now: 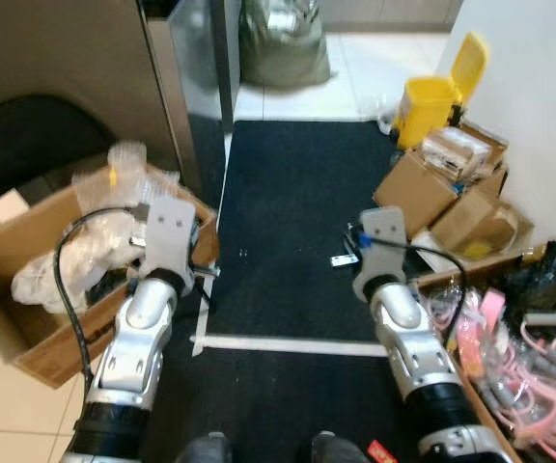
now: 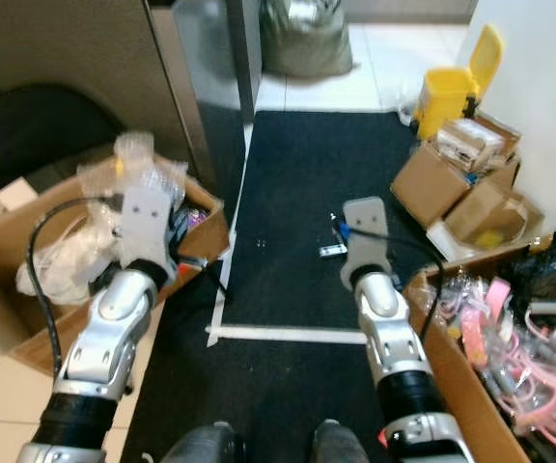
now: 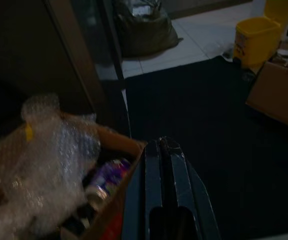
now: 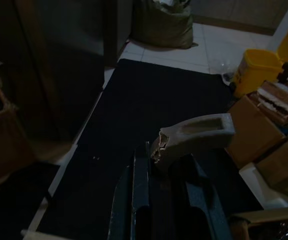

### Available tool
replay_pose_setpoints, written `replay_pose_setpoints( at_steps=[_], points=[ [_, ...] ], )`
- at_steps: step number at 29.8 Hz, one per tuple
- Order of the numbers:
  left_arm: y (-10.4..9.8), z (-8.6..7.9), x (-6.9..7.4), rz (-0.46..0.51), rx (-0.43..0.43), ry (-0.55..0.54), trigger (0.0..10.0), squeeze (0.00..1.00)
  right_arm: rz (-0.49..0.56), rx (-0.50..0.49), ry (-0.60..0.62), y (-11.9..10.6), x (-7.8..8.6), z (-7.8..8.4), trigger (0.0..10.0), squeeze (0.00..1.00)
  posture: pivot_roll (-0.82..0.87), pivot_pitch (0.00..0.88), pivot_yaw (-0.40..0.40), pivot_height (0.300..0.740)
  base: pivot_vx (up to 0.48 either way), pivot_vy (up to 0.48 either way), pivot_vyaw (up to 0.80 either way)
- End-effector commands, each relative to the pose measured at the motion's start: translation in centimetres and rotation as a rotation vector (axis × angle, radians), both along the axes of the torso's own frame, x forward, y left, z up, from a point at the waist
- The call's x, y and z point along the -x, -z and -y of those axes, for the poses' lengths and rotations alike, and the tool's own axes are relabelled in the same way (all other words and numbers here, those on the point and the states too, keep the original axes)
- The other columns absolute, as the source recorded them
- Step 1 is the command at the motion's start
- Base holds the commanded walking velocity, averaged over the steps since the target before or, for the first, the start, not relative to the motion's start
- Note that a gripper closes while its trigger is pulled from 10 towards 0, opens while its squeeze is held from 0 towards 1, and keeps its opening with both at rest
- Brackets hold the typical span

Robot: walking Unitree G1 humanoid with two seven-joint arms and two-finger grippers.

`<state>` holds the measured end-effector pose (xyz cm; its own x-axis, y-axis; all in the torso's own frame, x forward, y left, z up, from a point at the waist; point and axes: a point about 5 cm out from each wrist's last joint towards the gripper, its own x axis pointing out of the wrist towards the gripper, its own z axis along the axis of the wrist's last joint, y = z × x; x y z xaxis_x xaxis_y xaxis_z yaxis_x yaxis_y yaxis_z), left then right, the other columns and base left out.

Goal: Picking trash to rubbish bin

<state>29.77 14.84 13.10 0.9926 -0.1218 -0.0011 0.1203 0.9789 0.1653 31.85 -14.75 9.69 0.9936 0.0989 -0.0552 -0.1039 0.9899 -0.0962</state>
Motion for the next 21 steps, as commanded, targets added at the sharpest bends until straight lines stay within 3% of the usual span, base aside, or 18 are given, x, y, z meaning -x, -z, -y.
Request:
replay_pose_setpoints(
  at_steps=[1, 14, 21],
  points=[
    [0.18, -0.39, 0.18, -0.007, -0.013, -0.01, 10.0, 0.0, -0.016, -0.006, -0.018, 0.4, 0.11, -0.72, 10.0, 0.0, 0.07, 0.061, 0.003, 0.74, 0.345, 0.0, 0.0],
    [0.1, -0.36, 0.02, -0.004, -0.014, -0.008, 10.0, 0.0, -0.006, 0.021, -0.037, 0.34, 0.04, -0.9, 10.0, 0.0, 0.07, 0.056, 0.003, 0.74, 0.343, 0.0, 0.0],
    [0.03, -0.3, -0.07, -0.002, -0.014, -0.008, 10.0, 0.0, -0.006, 0.025, -0.041, 0.3, -0.05, -0.92, 10.0, 0.0, 0.07, 0.055, 0.002, 0.74, 0.343, 0.0, 0.52]
  ],
)
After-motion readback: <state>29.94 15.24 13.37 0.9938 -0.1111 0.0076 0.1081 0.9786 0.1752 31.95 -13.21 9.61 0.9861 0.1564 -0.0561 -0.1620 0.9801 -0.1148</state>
